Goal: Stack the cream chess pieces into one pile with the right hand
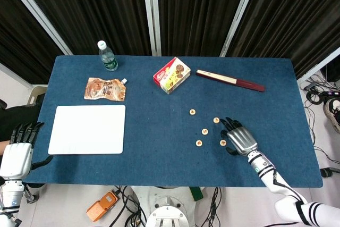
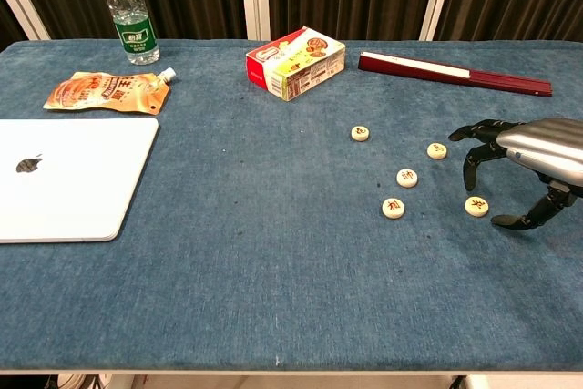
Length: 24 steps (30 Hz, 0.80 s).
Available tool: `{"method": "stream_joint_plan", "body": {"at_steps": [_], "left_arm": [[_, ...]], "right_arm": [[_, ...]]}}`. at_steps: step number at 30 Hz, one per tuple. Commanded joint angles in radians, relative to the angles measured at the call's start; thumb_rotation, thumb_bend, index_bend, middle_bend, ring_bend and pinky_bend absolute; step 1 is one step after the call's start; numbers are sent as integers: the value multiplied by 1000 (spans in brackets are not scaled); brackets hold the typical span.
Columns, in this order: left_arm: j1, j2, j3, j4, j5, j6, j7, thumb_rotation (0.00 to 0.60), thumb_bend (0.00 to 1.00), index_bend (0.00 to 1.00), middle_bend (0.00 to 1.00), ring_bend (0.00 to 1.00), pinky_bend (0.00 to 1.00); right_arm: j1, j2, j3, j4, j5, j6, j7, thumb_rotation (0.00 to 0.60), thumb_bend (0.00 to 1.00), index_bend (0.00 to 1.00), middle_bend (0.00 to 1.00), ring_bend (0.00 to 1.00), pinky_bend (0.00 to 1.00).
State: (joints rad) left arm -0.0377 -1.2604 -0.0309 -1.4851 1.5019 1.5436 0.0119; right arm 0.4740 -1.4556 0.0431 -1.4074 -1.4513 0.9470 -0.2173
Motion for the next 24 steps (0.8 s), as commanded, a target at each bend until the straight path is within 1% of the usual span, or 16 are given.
{"method": "stream_joint_plan", "body": {"at_steps": [1,9,18,21,24], "left_arm": [[1,-1,0,2,0,0,-2,600,0,121,119,98,12],[7,-2,0,12,-3,4,-11,600,0,121,119,98,12],[14,-4,2,20,-4,8,-17,600,0,120,119,98,12],[16,-3,1,20,-3,11,-18,600,0,121,119,98,12],[17,-1,1,18,-2,14,-17,600,0,120,119,98,12]], "right_arm": [[4,-6,-2,5,4,-3,2,600,416,482,126,95,199],[16,-24,-9,23,15,-7,0,600,430,500,139,100,199],[24,-34,-12,31,20,2,2,600,489,578,179,124,206],[27,-21,-5,5,15,17,12,600,490,583,182,126,206],[42,-3,8,-45,3,24,22,600,490,584,183,126,206]]}}
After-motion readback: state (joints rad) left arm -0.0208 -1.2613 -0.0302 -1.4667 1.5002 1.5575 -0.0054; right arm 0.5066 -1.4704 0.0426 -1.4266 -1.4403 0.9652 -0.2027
